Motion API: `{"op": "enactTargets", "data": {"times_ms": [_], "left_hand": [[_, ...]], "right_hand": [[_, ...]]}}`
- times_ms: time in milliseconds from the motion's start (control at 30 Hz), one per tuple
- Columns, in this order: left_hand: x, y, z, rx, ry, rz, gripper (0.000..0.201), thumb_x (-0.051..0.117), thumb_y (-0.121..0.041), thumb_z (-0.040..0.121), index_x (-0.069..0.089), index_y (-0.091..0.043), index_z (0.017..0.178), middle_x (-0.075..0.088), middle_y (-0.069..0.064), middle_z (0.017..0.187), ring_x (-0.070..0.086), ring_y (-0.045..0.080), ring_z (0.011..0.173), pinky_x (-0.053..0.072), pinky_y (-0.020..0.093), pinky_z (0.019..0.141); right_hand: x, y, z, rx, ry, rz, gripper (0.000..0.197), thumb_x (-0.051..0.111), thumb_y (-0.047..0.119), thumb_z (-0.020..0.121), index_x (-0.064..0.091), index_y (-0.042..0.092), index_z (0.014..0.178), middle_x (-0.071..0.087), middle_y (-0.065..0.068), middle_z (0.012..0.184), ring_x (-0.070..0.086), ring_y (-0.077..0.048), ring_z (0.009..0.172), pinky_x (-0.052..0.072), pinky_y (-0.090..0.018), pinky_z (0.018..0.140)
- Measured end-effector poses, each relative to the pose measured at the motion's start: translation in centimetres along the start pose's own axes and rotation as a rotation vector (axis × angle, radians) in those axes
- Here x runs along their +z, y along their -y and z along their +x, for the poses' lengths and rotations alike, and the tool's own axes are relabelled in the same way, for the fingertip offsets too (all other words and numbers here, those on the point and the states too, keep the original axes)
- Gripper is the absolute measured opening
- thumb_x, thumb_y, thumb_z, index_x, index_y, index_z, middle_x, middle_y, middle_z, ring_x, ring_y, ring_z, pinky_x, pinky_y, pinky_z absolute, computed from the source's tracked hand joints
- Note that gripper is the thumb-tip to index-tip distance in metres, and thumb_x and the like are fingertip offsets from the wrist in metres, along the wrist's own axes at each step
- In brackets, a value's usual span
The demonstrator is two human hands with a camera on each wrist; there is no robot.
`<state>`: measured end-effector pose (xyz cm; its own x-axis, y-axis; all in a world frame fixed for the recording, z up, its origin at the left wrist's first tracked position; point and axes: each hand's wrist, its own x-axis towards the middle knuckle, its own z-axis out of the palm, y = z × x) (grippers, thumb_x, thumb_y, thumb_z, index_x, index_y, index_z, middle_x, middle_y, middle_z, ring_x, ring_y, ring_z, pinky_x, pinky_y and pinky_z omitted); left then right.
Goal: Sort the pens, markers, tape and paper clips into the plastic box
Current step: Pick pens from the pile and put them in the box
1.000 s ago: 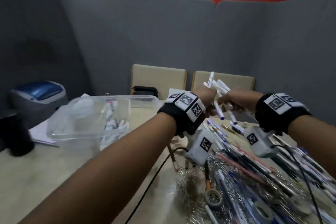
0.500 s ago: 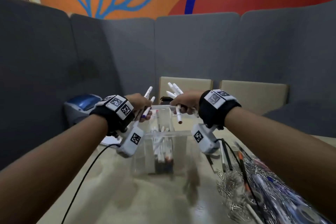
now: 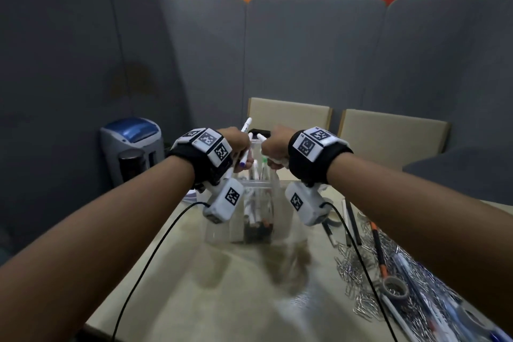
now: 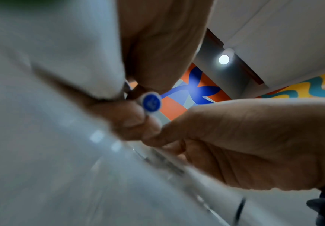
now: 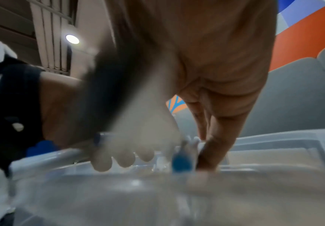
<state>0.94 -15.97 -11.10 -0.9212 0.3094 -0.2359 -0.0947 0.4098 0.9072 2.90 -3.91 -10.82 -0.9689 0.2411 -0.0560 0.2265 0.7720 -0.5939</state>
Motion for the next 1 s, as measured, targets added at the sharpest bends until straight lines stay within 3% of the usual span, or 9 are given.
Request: {"op": "enactTargets", "data": {"times_ms": [67,133,267,367,467,633,700,833,1000], "left_hand": [[-0.2,0.0,-0.1,0.012,-0.02,-0.016,0.017,0.034,-0.005,0.099,0.048,-0.001,0.091,0.049,0.012,0.064,0.047,0.013,0.026,0.039,0.016,0.033],[-0.6,-0.2,-0.1,0.02,-0.042,-0.027,0.018,0.035,-0.006,0.1,0.045,-0.002,0.086,0.047,0.011,0.066,0.045,0.012,0.025,0.039,0.015,0.033],[-1.6,-0.5,-0.1,0.001,-0.067,-0.032,0.009,0.034,-0.01,0.102,0.041,-0.005,0.101,0.044,0.011,0.071,0.043,0.016,0.047,0.038,0.014,0.033],[-2.3,-0.6,0.1,0.015,-0.072,-0.006,0.01,0.034,-0.009,0.101,0.042,-0.005,0.098,0.044,0.011,0.069,0.041,0.017,0.049,0.038,0.014,0.034],[-3.0,-0.4,0.4,0.003,-0.047,0.045,0.014,0.034,-0.009,0.1,0.042,-0.005,0.09,0.047,0.011,0.065,0.045,0.016,0.042,0.039,0.015,0.036],[-3.1,0.3,0.8,-0.034,-0.023,0.077,0.02,0.034,-0.014,0.101,0.043,-0.006,0.085,0.051,0.01,0.063,0.049,0.015,0.04,0.04,0.014,0.038],[-3.1,0.8,0.8,-0.03,-0.033,0.083,0.019,0.035,-0.012,0.101,0.045,-0.005,0.086,0.054,0.01,0.065,0.05,0.015,0.037,0.04,0.014,0.036],[-3.1,1.4,0.9,-0.024,-0.005,0.114,0.013,0.039,-0.013,0.101,0.046,-0.002,0.098,0.062,0.016,0.074,0.055,0.015,0.032,0.043,0.018,0.036],[-3.2,1.7,1.1,0.004,-0.018,0.066,0.015,0.037,-0.01,0.101,0.043,0.0,0.112,0.06,0.02,0.083,0.056,0.014,0.031,0.042,0.017,0.034]], "right_hand": [[0.3,0.5,0.1,0.025,0.029,-0.079,0.012,0.056,0.014,0.089,0.061,0.005,0.083,0.068,-0.011,0.082,0.067,-0.024,0.075,0.058,-0.035,0.081],[0.5,1.0,0.6,0.018,0.008,-0.126,0.017,0.057,0.019,0.087,0.062,0.003,0.093,0.068,-0.014,0.102,0.067,-0.03,0.096,0.053,-0.042,0.094],[0.7,2.3,1.1,-0.084,-0.134,-0.263,0.018,0.059,0.02,0.086,0.06,0.005,0.096,0.065,-0.013,0.104,0.065,-0.03,0.099,0.055,-0.041,0.088],[1.3,2.7,1.5,-0.157,-0.029,-0.376,0.031,0.065,0.012,0.086,0.064,0.006,0.116,0.067,-0.01,0.105,0.066,-0.027,0.094,0.056,-0.039,0.087],[2.0,2.9,1.7,-0.192,0.07,-0.5,0.035,0.07,0.011,0.084,0.064,0.008,0.119,0.068,-0.012,0.101,0.065,-0.024,0.081,0.057,-0.036,0.085],[3.2,2.2,3.2,-0.28,0.016,-0.714,0.048,0.073,0.025,0.08,0.057,0.016,0.124,0.052,-0.009,0.127,0.056,-0.029,0.111,0.046,-0.034,0.09],[3.8,1.6,3.6,-0.281,0.058,-0.761,0.05,0.07,0.025,0.081,0.054,0.014,0.128,0.055,-0.009,0.126,0.056,-0.029,0.112,0.047,-0.034,0.091],[4.8,1.2,4.0,-0.307,0.02,-0.804,0.034,0.063,0.022,0.084,0.057,0.007,0.113,0.058,-0.009,0.114,0.058,-0.029,0.102,0.049,-0.034,0.085],[4.0,1.2,4.8,-0.343,0.036,-0.799,0.057,0.062,0.018,0.084,0.043,0.012,0.138,0.035,-0.01,0.144,0.048,-0.03,0.124,0.043,-0.039,0.101]]}}
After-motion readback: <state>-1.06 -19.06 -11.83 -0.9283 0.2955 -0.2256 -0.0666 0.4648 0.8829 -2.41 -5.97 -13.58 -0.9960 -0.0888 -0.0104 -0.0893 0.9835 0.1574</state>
